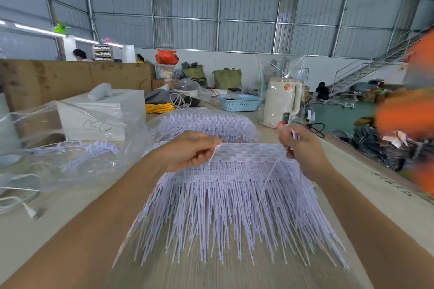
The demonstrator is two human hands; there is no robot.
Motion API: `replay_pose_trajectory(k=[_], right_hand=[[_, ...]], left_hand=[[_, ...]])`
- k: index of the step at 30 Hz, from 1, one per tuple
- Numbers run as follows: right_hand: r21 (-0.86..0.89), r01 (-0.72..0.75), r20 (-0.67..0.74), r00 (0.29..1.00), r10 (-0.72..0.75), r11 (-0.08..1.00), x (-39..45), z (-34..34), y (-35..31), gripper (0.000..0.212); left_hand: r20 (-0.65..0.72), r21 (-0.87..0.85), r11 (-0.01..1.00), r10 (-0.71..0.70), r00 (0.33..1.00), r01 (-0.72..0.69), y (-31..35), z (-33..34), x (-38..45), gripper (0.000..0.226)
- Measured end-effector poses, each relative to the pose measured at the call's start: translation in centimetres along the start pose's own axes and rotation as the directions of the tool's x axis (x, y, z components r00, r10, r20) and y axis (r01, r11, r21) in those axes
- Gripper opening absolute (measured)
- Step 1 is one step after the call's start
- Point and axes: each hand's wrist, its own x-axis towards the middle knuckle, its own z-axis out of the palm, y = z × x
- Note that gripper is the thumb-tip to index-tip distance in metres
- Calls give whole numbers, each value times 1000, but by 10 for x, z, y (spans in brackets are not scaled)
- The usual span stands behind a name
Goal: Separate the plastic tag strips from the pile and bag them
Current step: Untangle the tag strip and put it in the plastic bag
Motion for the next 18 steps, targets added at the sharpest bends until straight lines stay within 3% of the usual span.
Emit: replay_pose_trajectory(k=[3,6,8,13,16,18], right_hand=[[160,-124,204,975,90,979,-2,16,-16,24],[117,-170,381,918,114,979,-6,42,-28,30],[111,-173,455,884,104,979,-7,56,-30,23],[135,-104,421,906,37,985,-5,67,-24,15],[43,6,385,923,-22,999,-5,70,-21,9],[23,63,328,942,-67,998,-5,72,-22,7]], left_hand=[[-44,216,976,40,998,-30,5,13,6,26],[-43,245,969,43,998,-31,11,30,13,23],[-66,290,956,75,995,-53,13,34,16,21],[-214,292,955,127,968,-61,12,27,18,19],[-295,114,992,77,952,-45,10,33,19,8],[-372,-55,998,21,928,-44,10,40,20,23]])
